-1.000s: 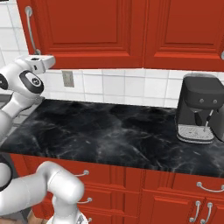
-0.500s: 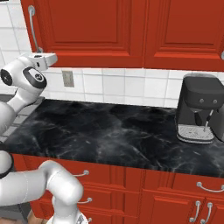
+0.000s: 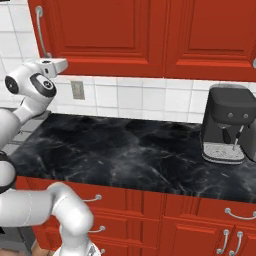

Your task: Pick up the dish brush and bar soap from the sink, and place them back in the cabinet, and close the cabinet door.

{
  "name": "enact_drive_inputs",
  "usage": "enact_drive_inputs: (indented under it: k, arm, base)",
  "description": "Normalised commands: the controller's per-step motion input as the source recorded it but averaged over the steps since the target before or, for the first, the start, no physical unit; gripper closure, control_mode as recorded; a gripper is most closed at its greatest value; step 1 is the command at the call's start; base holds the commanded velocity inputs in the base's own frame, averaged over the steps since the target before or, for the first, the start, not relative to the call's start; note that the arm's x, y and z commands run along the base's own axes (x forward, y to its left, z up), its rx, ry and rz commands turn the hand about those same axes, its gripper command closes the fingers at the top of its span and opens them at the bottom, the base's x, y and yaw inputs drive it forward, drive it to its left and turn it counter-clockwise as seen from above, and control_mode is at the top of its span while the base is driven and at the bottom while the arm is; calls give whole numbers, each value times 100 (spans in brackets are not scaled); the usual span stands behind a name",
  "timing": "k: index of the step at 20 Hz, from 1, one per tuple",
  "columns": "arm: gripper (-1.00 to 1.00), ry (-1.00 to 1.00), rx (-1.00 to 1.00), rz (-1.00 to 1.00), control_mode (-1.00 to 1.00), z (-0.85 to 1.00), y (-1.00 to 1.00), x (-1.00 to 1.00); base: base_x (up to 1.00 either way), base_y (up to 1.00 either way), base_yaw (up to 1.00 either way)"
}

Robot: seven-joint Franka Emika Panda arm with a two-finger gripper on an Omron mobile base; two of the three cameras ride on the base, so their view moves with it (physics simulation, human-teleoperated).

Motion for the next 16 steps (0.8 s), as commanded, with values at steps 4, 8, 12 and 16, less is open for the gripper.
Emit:
enact_drive_inputs:
  k: [4,8,12,16]
  arm:
    - [-100,0,0,0,-100,0,0,25]
    - [-100,0,0,0,-100,0,0,26]
    - [-100,0,0,0,-100,0,0,25]
    - [-100,0,0,0,-100,0,0,24]
  base:
    - [0,0,0]
    - [0,0,0]
    - [0,0,0]
    - [0,0,0]
